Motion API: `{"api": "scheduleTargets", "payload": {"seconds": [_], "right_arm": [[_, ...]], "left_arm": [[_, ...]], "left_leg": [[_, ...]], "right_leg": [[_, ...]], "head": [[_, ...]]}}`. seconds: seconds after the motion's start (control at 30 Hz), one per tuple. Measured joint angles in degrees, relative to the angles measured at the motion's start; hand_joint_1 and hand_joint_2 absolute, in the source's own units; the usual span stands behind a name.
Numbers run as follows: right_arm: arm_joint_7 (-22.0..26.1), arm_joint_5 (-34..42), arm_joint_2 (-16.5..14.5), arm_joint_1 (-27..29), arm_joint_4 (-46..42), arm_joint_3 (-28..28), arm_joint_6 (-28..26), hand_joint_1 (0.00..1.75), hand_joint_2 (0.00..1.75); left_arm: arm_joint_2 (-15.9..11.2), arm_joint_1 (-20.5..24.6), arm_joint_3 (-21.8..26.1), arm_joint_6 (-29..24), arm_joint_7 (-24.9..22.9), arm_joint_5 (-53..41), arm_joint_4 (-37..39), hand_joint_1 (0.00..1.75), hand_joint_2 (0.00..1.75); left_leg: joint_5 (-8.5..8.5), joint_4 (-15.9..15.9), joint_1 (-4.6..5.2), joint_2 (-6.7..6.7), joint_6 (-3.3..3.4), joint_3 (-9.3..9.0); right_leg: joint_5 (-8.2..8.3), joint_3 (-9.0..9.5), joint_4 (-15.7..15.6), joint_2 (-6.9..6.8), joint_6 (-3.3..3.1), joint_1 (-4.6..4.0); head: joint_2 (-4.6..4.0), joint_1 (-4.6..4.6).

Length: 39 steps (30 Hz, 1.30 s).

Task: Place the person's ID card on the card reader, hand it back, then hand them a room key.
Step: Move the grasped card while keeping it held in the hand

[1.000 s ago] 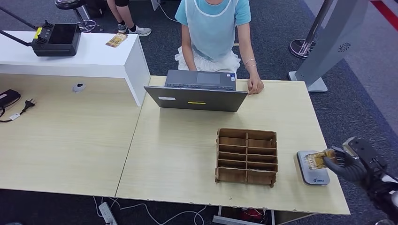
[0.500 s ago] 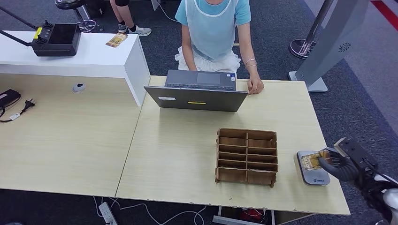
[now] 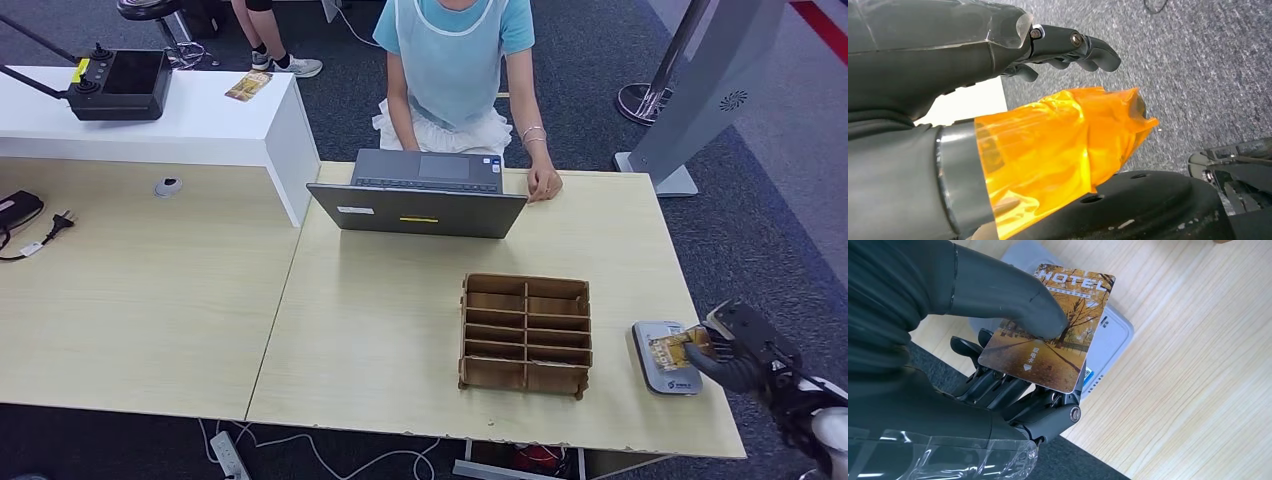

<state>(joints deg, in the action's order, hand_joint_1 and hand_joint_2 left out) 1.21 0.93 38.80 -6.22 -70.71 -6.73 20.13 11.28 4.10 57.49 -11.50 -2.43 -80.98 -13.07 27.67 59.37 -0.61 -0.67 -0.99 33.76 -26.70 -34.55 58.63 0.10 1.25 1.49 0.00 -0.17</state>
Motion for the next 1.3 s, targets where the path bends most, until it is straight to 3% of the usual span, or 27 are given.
{"api": "scheduleTargets", "payload": {"seconds": [0.7,1.0,1.3], "right_arm": [[-0.5,-2.0,-0.4,0.8,0.6,0.1,-0.5,1.75,1.75],[-1.7,-7.4,-1.7,0.6,1.0,0.2,-2.9,1.75,1.75],[-1.3,-7.8,-3.3,0.6,1.0,0.7,-3.0,1.75,1.75]], "left_arm": [[0.0,0.0,0.0,0.2,0.0,0.3,0.0,0.0,0.0],[0.0,0.0,0.0,0.2,-0.1,0.4,0.0,0.0,0.0],[0.0,0.0,0.0,0.2,-0.1,0.6,0.0,0.0,0.0]], "left_leg": [[0.0,0.0,0.0,0.0,0.0,0.0],[0.0,0.0,0.0,0.0,0.0,0.0],[0.0,0.0,0.0,0.0,0.0,-0.01]], "right_leg": [[0.0,0.0,0.0,0.0,0.0,0.0],[0.0,0.01,0.0,0.01,0.0,0.0],[0.0,0.01,0.0,0.0,0.0,0.0]], "head": [[0.0,-0.01],[0.0,0.0],[0.0,0.0]]}}
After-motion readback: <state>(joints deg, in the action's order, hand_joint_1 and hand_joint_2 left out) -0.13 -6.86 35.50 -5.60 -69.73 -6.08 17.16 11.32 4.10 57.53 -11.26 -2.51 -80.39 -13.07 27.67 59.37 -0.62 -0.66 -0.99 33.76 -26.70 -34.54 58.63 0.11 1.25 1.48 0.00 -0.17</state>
